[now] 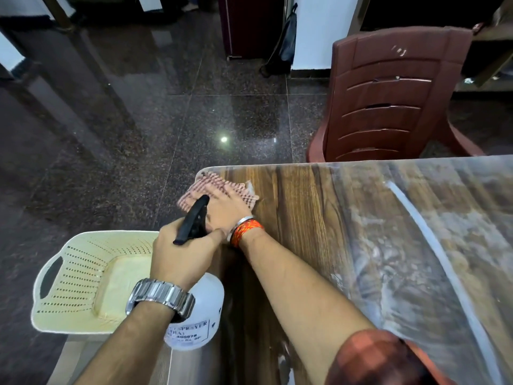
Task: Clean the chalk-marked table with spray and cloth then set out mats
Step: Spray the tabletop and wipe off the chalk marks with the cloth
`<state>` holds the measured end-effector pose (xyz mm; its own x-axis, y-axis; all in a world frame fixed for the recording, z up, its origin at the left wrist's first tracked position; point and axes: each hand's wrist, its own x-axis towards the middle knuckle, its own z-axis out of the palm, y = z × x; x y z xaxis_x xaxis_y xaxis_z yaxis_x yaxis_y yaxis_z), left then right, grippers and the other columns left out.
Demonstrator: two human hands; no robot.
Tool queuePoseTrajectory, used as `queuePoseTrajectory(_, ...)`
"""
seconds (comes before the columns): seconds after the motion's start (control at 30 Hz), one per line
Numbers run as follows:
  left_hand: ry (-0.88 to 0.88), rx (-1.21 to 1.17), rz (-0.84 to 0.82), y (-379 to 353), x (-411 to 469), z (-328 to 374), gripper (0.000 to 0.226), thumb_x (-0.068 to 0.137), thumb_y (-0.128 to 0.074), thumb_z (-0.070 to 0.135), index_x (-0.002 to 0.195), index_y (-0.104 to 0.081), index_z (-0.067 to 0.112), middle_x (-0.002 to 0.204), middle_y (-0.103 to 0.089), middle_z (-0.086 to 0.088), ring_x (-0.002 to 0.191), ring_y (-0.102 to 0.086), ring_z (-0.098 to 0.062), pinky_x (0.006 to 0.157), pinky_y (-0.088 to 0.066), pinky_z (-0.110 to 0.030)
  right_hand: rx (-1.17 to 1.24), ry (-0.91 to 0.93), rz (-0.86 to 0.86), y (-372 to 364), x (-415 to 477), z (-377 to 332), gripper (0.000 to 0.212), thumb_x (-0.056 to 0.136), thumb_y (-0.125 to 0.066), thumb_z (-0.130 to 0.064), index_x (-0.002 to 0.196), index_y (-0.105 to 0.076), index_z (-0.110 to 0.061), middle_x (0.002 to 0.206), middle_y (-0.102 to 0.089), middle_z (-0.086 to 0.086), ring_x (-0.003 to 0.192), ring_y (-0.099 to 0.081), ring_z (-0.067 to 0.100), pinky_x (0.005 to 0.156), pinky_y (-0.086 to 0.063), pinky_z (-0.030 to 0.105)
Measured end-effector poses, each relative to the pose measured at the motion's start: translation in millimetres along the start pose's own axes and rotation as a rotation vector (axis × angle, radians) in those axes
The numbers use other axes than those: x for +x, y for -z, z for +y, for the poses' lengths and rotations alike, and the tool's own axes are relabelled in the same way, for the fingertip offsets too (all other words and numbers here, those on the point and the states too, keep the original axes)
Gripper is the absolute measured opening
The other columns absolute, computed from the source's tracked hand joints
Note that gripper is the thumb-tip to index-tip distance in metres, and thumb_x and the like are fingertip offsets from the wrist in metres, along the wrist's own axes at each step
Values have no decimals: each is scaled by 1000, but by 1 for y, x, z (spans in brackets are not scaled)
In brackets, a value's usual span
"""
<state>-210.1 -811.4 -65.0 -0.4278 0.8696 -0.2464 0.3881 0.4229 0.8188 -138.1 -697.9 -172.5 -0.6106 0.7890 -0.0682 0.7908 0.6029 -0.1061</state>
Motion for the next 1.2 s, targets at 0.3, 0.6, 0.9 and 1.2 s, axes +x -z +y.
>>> queuePoseTrajectory(0.3,50,-84,-38,2,-11,-2,26,77,-81,28,69,-66,8,48,-58,-5,47,-55,-22,52,-37,-24,249,-1113,131,6,-84,178,58,93,-29,-36,150,-17,-36,159,-9,-14,147,0,20,114,3,56)
queuePoseTrajectory(0.6,19,3,-70,-11,-27,0,22,73,-78,32,67,-71,12,58,-64,-12,63,-61,-27,58,-41,-29,66,-274,78,-5,-88,34,55,90,-34,-34,145,-35,-34,153,-33,-9,143,-23,25,114,-12,50)
queuePoseTrajectory(0.9,-5,36,-190,-17,-72,-7,31,75,-77,28,67,-62,2,56,-59,-7,62,-60,-28,66,-45,-32,95,-880,179,-14,-244,127,60,88,-29,-39,147,-30,-36,155,-27,-11,143,-22,21,114,-15,52)
queuePoseTrajectory(1.2,-25,43,-264,-5,-133,-36,29,75,-76,27,59,-57,14,52,-52,1,53,-50,-22,57,-38,-27,133,-803,129,-15,-270,19,60,89,-24,-39,147,-35,-29,152,-35,-5,139,-32,29,112,-20,52)
